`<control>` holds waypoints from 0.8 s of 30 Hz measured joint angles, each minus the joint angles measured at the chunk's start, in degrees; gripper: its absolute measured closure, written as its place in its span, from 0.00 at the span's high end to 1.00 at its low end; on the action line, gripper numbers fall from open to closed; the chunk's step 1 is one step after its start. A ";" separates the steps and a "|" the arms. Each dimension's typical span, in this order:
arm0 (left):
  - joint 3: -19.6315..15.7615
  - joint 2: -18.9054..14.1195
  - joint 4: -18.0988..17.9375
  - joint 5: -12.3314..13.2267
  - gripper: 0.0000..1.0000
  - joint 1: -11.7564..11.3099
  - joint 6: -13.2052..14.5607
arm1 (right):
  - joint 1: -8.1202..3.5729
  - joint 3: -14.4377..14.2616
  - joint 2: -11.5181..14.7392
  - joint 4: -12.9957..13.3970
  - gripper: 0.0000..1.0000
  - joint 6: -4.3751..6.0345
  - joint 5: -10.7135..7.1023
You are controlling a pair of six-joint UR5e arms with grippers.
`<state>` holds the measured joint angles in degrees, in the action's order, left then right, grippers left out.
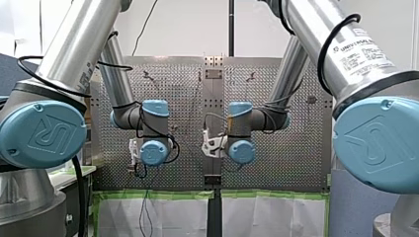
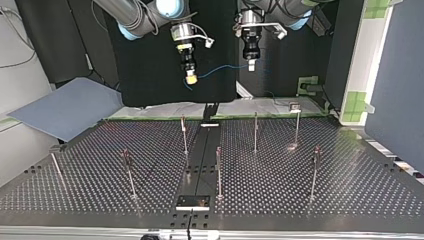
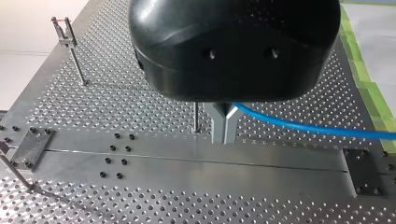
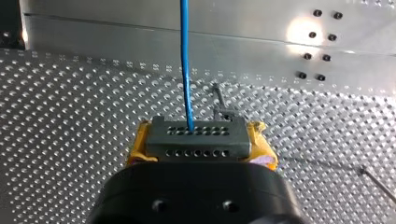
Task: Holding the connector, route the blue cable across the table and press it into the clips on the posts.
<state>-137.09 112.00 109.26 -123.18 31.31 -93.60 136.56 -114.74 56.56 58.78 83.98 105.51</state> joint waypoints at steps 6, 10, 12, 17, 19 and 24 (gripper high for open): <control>0.00 0.00 0.00 0.00 0.00 0.00 0.00 | 2.46 0.87 -2.77 -2.74 0.00 -0.27 0.46; 0.00 0.00 0.00 0.00 0.00 0.00 0.00 | 2.95 0.92 -4.26 -4.87 0.00 -0.29 0.49; 0.00 0.00 0.00 0.00 0.00 0.00 0.00 | 3.01 0.93 -4.54 -6.02 0.00 -0.29 0.49; 0.00 0.00 0.00 0.00 0.00 0.00 0.00 | 3.04 0.95 -4.71 -8.73 0.00 -0.29 0.50; 0.00 0.00 0.00 0.00 0.00 0.00 0.00 | 3.05 0.95 -4.71 -9.69 0.00 -0.30 0.50; -0.43 0.42 -0.42 -0.42 0.00 0.43 -0.43 | 2.98 1.08 -4.80 -11.22 0.00 -0.22 0.50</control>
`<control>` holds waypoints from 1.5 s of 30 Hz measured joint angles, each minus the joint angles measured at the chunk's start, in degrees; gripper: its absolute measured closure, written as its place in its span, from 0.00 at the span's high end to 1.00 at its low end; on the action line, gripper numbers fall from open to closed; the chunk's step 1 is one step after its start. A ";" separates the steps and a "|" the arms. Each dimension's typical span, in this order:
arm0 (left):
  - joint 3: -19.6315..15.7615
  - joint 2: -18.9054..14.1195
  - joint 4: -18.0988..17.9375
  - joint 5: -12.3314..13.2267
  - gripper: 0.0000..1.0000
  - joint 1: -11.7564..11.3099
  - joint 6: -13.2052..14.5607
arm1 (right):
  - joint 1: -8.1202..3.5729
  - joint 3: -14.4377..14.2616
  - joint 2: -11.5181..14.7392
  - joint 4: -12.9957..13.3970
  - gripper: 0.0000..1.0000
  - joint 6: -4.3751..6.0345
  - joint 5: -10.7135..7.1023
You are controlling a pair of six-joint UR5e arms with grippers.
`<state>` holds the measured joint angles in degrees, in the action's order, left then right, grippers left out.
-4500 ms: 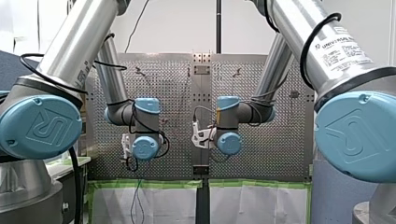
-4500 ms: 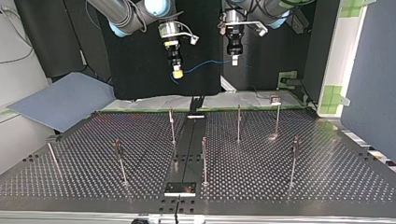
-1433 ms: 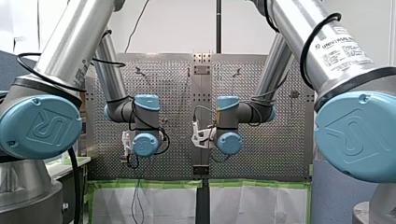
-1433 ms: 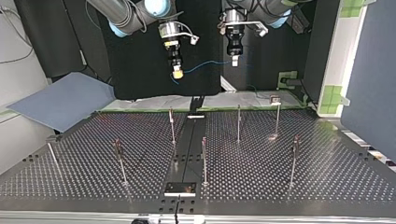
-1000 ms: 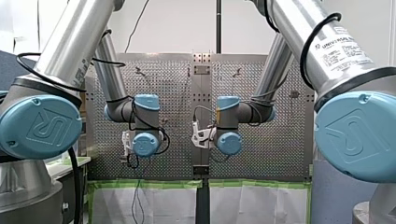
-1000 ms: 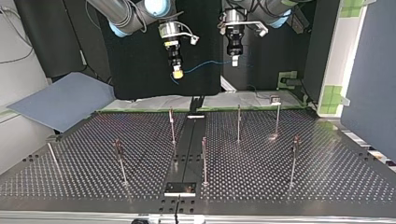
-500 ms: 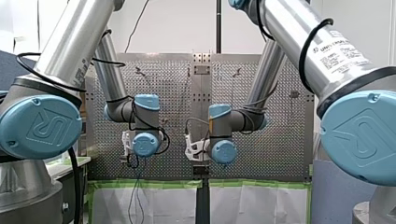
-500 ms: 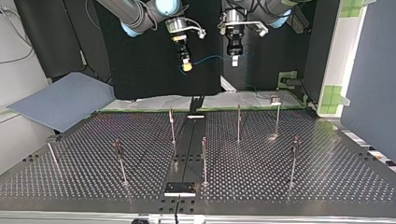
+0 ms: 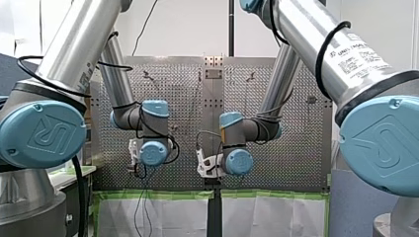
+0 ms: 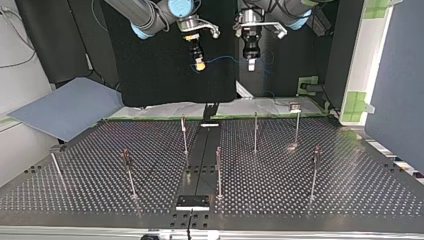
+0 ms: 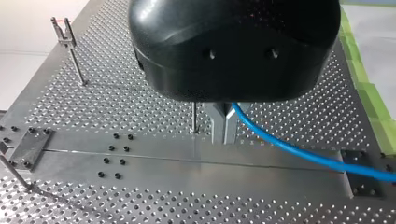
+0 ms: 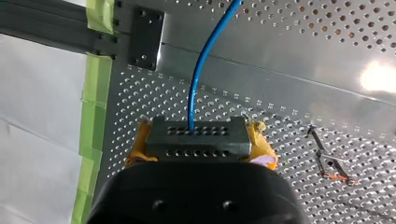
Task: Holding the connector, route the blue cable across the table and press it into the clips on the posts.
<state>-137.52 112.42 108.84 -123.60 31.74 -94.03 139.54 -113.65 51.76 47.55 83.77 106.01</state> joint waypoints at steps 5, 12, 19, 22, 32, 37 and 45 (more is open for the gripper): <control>-0.74 0.01 -0.35 -1.62 0.00 1.42 -1.61 | 0.09 1.81 1.31 -1.59 0.00 1.48 0.18; -0.67 -2.93 2.55 -4.34 0.00 1.18 -3.04 | 0.39 3.37 4.08 -2.41 0.00 4.27 -1.81; 1.24 -5.94 5.52 -6.88 0.00 0.80 -2.30 | 0.52 5.43 7.15 -4.34 0.00 5.48 -4.85; 2.56 -7.33 6.92 -8.24 0.00 0.63 -2.02 | 0.54 6.72 8.50 -5.62 0.00 5.89 -6.19; 5.22 -11.77 11.37 -12.60 0.00 0.35 -0.53 | 0.58 11.92 13.59 -10.81 0.00 6.75 -11.40; 6.40 -14.12 13.73 -14.92 0.00 0.11 0.13 | 0.59 14.08 14.39 -12.98 0.00 6.84 -13.57; 9.03 -18.11 17.71 -18.91 0.00 -0.41 0.14 | 0.53 17.23 14.37 -16.63 0.00 8.09 -16.72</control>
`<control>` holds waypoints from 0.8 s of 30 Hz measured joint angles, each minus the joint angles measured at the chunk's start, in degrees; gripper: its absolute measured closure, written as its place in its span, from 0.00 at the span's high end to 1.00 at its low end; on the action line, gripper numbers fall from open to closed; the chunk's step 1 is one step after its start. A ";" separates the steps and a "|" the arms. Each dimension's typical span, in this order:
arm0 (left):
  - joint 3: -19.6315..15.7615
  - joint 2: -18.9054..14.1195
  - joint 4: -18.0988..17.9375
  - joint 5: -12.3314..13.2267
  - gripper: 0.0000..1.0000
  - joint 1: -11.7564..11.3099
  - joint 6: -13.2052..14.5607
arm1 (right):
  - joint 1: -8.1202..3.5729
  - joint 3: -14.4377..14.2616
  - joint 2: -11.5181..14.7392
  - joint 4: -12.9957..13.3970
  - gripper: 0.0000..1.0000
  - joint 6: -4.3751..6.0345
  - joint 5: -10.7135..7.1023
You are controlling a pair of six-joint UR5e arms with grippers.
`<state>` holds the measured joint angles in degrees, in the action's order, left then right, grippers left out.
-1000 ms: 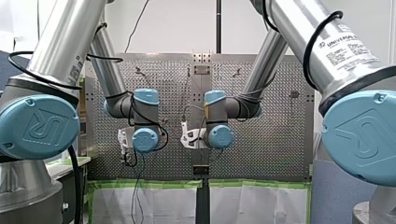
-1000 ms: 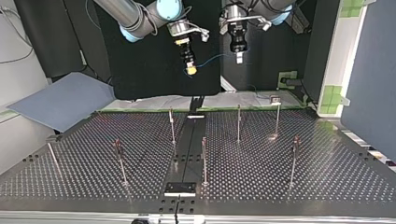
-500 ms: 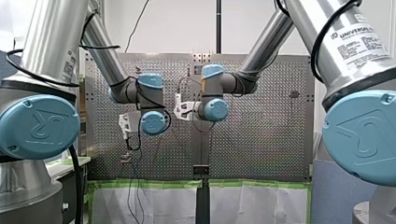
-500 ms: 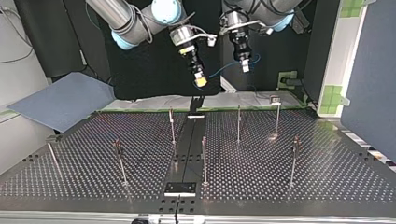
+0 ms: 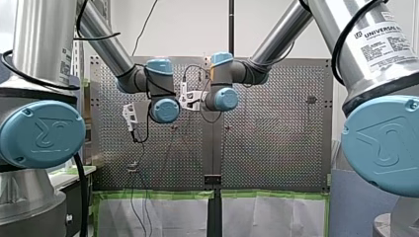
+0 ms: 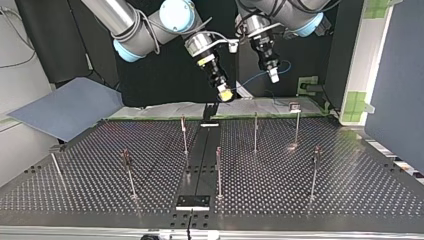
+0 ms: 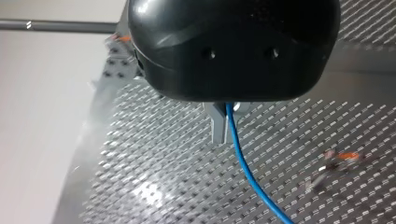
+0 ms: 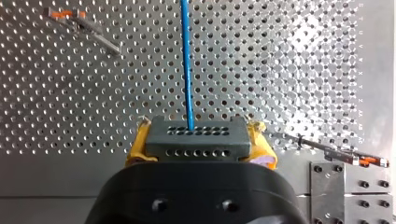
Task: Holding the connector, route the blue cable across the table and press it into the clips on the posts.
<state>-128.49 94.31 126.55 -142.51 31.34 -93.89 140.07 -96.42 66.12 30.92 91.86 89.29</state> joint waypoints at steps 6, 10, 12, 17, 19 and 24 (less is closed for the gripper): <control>2.71 -3.30 3.30 -3.29 0.00 -0.62 0.49 | -0.25 1.81 -0.16 -1.61 0.00 1.23 -1.05; 3.95 -5.19 5.19 -5.01 0.00 -1.06 0.94 | -0.46 3.68 -0.21 -2.58 0.00 2.48 -2.03; 4.25 -6.09 6.07 -5.36 0.00 -1.32 1.34 | -0.56 4.64 -0.27 -3.23 0.00 3.06 -2.30; 4.41 -8.02 8.02 -5.29 0.00 -1.82 2.57 | -0.61 6.83 -0.46 -5.06 0.00 3.53 -3.21; 4.47 -8.81 8.95 -4.76 0.00 -2.09 2.84 | -0.62 7.67 -0.75 -5.71 0.00 3.57 -3.70; 5.42 -8.82 11.04 -2.92 0.00 -2.96 3.09 | -0.53 10.21 -2.11 -7.16 0.00 3.66 -4.67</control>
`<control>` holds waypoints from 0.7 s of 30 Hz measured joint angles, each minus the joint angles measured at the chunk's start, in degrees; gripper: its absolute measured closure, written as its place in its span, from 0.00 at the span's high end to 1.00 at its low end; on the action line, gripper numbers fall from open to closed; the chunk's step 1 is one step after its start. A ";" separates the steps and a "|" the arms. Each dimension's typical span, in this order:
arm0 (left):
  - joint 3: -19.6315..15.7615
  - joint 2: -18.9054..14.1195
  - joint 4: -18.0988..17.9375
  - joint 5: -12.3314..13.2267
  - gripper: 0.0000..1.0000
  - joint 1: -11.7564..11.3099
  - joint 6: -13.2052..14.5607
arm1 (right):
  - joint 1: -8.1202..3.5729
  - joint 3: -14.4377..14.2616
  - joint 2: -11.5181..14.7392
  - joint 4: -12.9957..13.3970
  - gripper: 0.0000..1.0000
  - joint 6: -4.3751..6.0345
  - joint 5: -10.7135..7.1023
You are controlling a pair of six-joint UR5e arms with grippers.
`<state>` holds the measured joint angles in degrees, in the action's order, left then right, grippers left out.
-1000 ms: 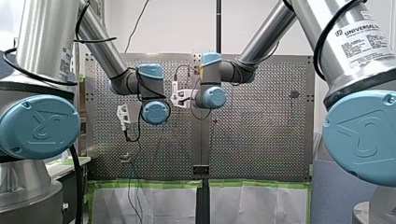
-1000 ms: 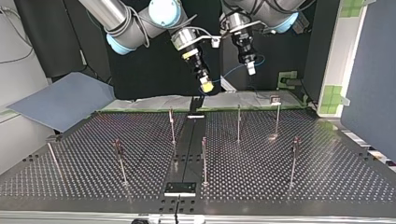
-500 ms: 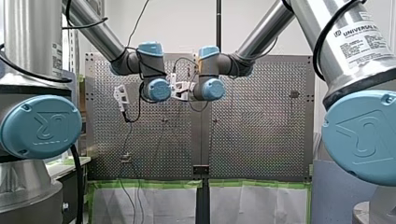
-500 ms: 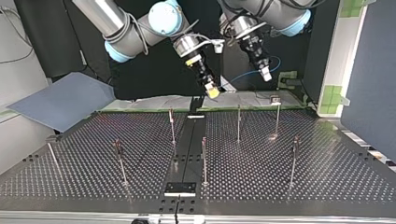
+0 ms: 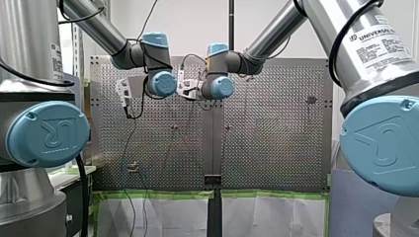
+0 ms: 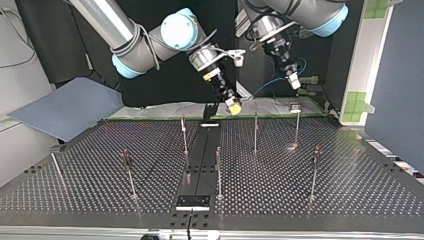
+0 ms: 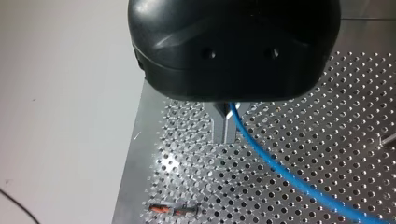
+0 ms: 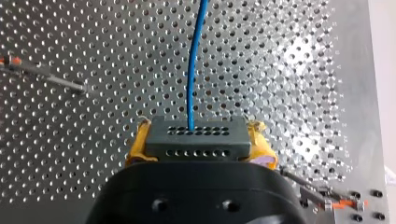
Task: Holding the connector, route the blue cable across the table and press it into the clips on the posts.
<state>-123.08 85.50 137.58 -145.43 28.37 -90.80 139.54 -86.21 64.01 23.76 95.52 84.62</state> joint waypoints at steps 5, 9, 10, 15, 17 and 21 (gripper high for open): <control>1.51 0.74 2.26 2.23 0.00 -1.18 0.63 | 0.15 2.35 -0.55 -1.29 0.00 0.58 -0.61; 2.20 0.92 4.36 4.31 0.00 -2.63 0.55 | 0.19 4.20 -0.65 -2.44 0.00 1.32 -1.27; 2.27 0.92 4.81 4.76 0.00 -3.03 0.33 | 0.18 4.58 -0.67 -2.60 0.00 1.53 -1.37; 3.15 0.89 6.99 7.22 0.00 -5.40 -1.12 | -0.05 6.63 -1.08 -3.06 0.00 2.81 -1.64; 3.62 0.87 7.48 8.08 0.00 -6.26 -1.58 | -0.12 7.60 -1.52 -3.16 0.00 3.12 -1.72; 4.90 0.85 7.98 9.79 0.00 -7.97 -2.40 | -0.12 9.43 -2.72 -3.59 0.00 3.39 -1.86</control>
<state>-118.18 86.35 145.56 -135.64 20.40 -93.20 139.42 -76.78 61.29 20.17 98.91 82.76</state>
